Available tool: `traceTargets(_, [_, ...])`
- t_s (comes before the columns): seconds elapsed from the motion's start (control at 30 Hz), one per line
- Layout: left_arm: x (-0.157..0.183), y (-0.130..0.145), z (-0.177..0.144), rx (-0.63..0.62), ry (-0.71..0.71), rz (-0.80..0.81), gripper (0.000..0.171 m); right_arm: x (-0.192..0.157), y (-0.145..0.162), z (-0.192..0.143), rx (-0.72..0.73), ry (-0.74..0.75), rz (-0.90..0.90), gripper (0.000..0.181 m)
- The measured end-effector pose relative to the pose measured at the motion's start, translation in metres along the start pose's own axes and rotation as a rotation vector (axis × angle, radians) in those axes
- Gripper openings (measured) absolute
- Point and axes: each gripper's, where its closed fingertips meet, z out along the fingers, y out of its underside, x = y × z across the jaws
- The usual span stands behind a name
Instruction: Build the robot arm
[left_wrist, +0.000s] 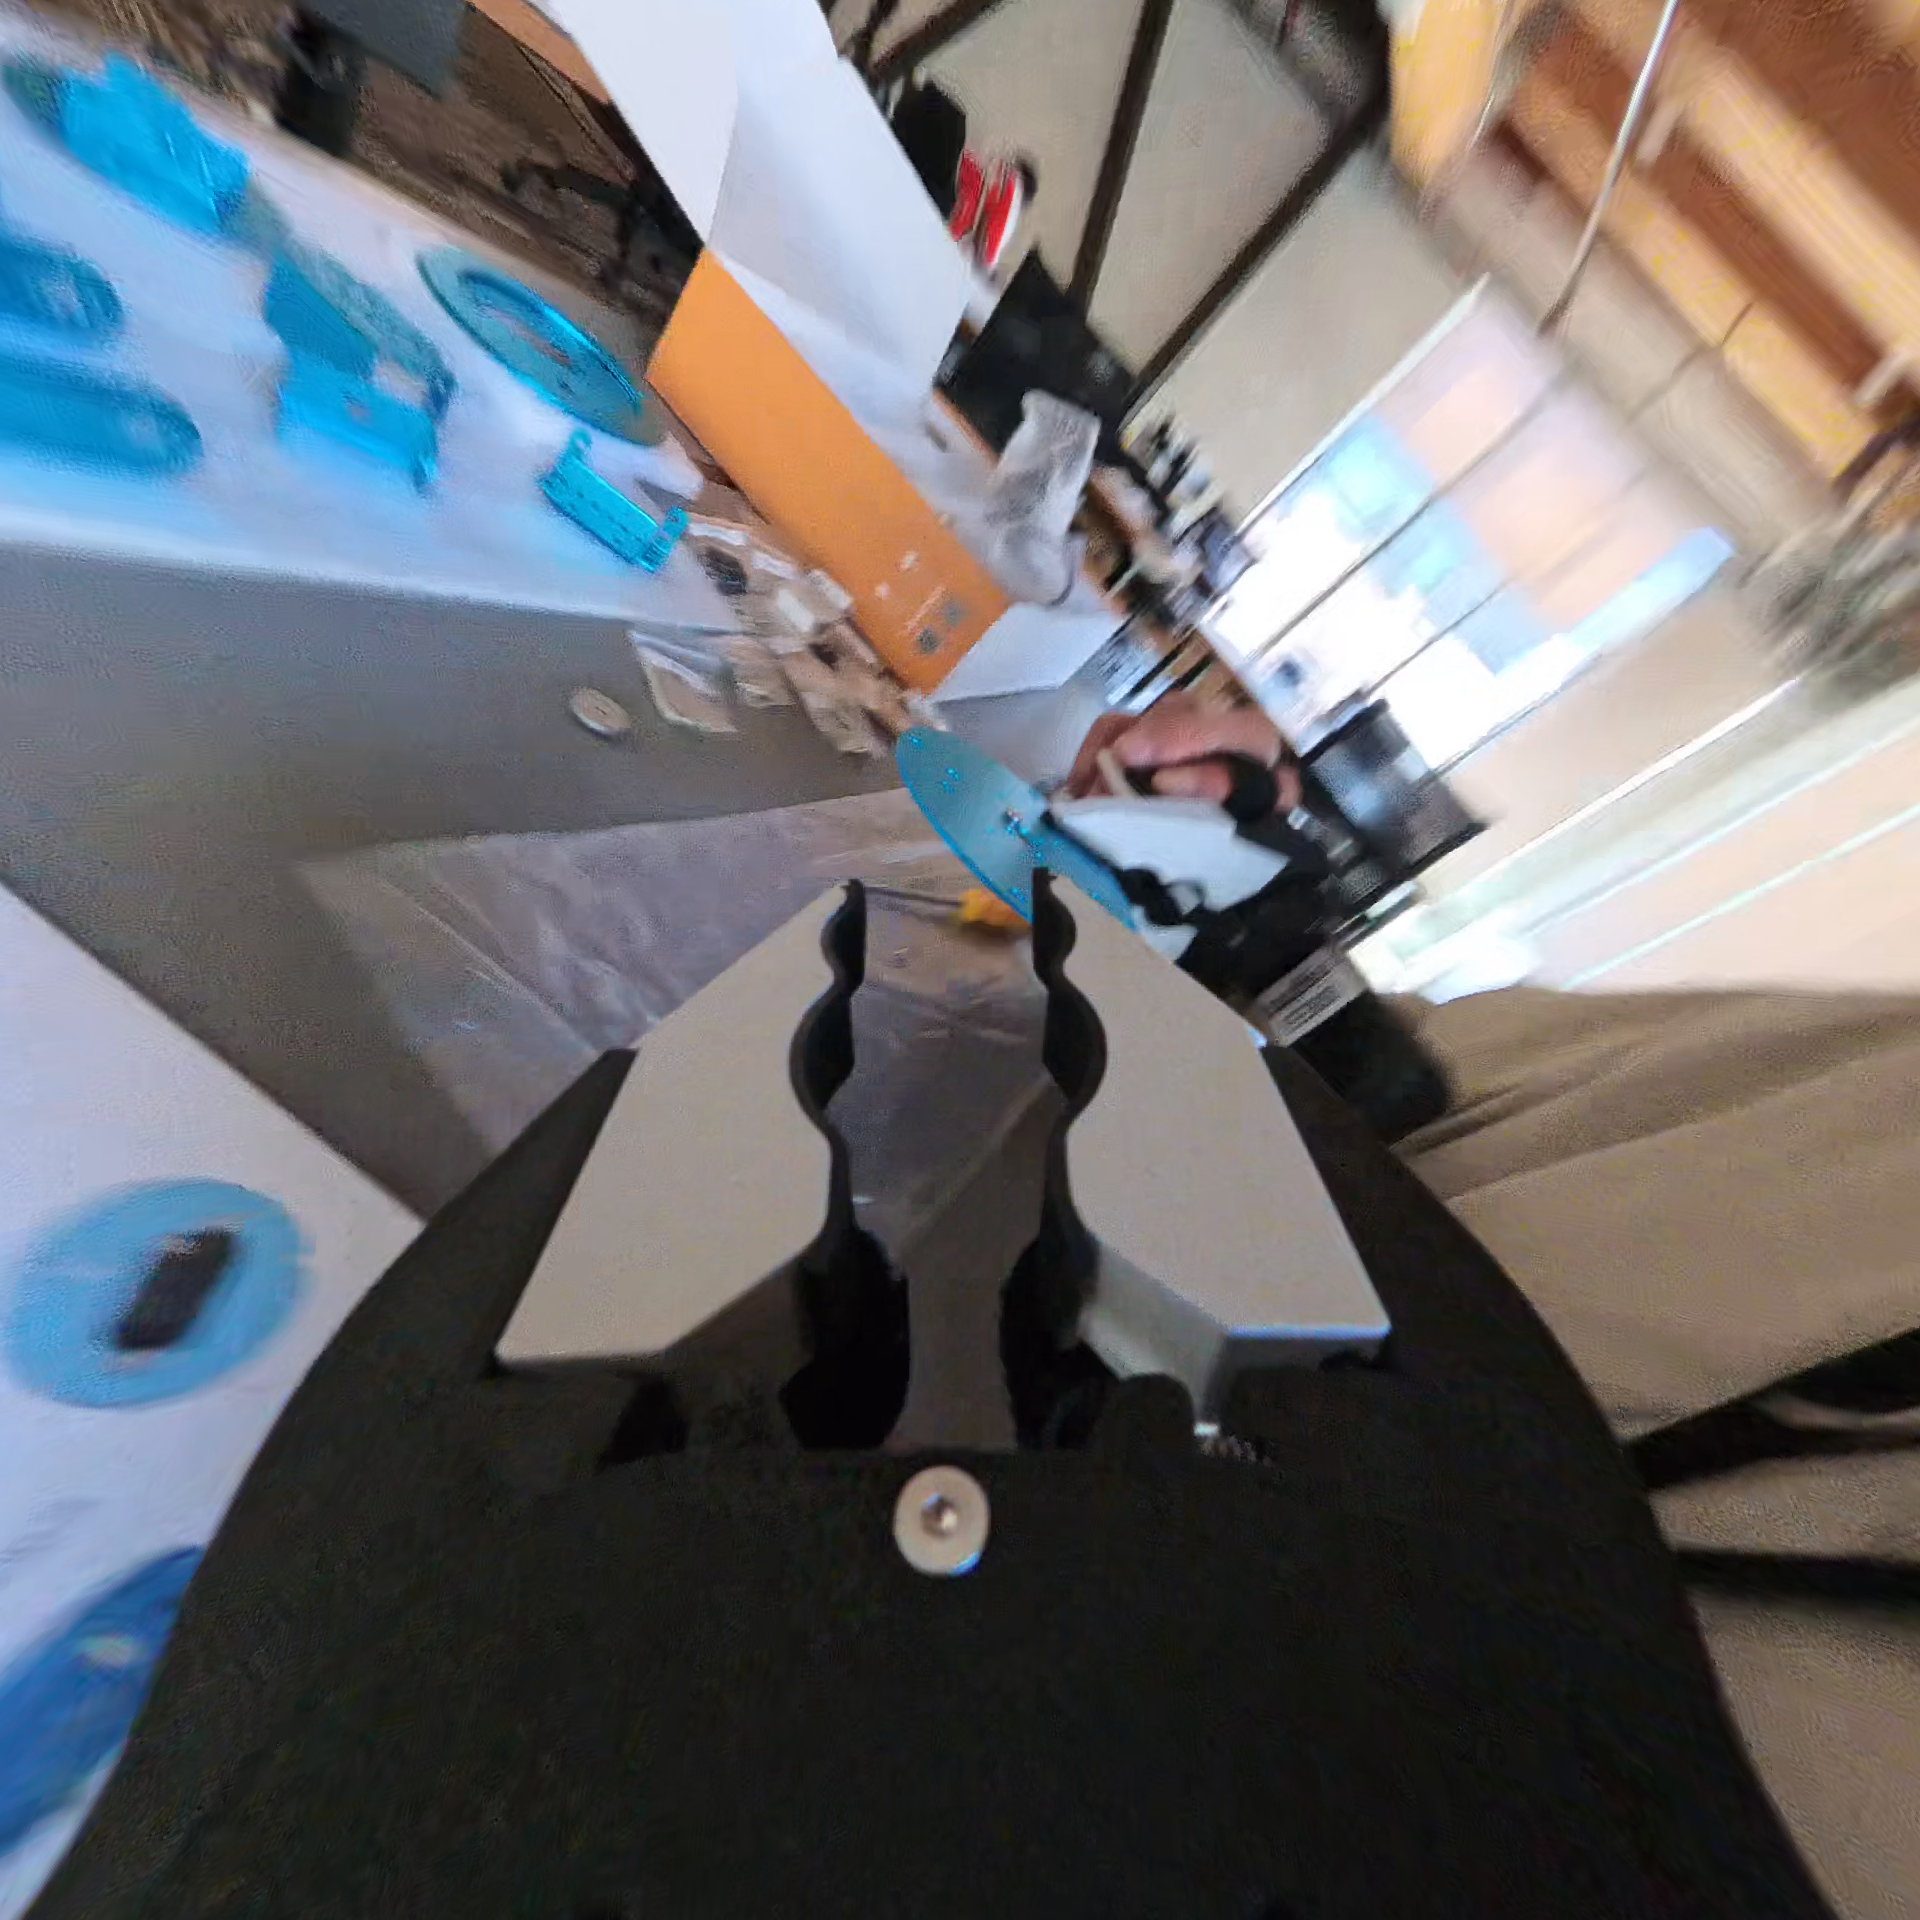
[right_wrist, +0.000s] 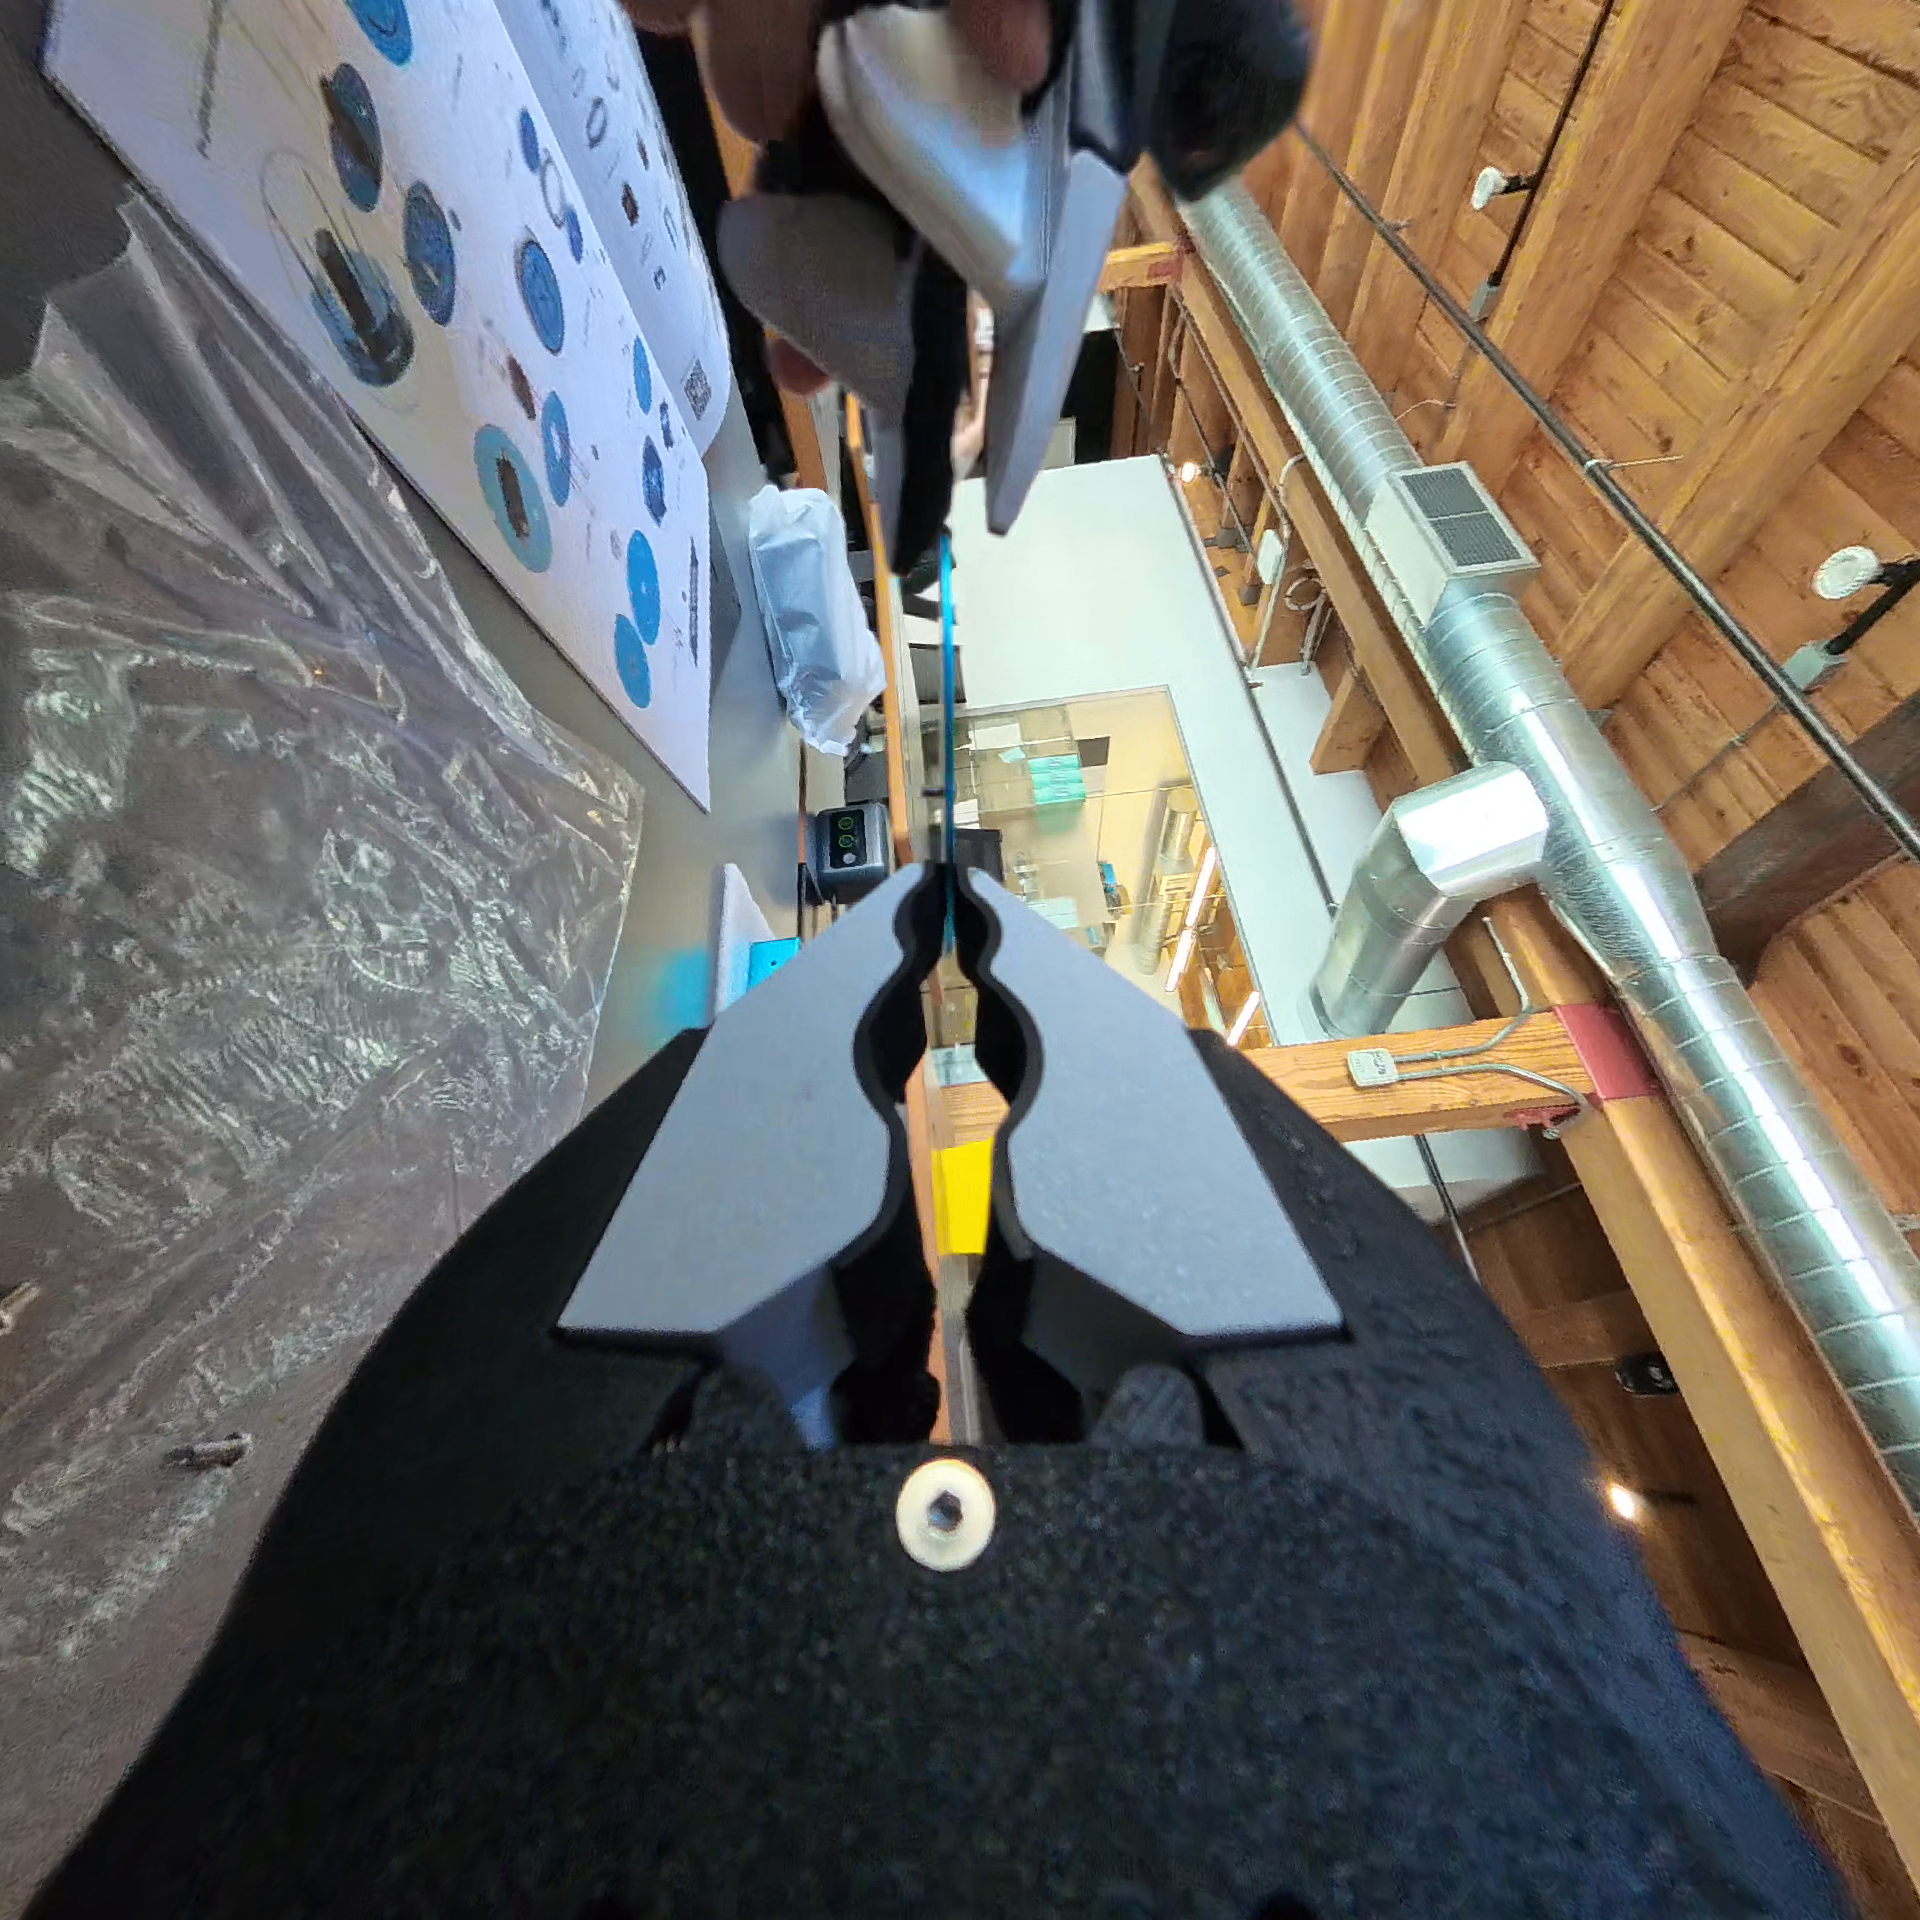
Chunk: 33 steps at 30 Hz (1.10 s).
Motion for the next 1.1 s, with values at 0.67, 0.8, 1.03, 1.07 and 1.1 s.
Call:
traceTargets(0.67, [-0.015, 0.045, 0.021, 0.161, 0.118, -0.62, 0.001, -0.031, -0.012, -0.001, 0.035, -0.372, 0.642, 0.049])
traceTargets(0.8, [-0.023, 0.047, 0.01, 0.191, 0.066, -0.615, 0.001, -0.026, 0.06, 0.017, -0.177, -0.518, 1.022, 0.042])
traceTargets(1.03, [-0.024, 0.043, 0.001, 0.223, 0.003, -0.544, 0.001, -0.102, 0.142, 0.051, -0.516, -0.721, 1.224, 0.029])
traceTargets(1.07, [-0.025, 0.042, -0.001, 0.228, -0.005, -0.539, 0.001, -0.106, 0.145, 0.053, -0.528, -0.713, 1.221, 0.029])
traceTargets(1.1, [-0.027, 0.041, -0.003, 0.235, -0.012, -0.536, 0.001, -0.11, 0.149, 0.053, -0.553, -0.707, 1.202, 0.03])
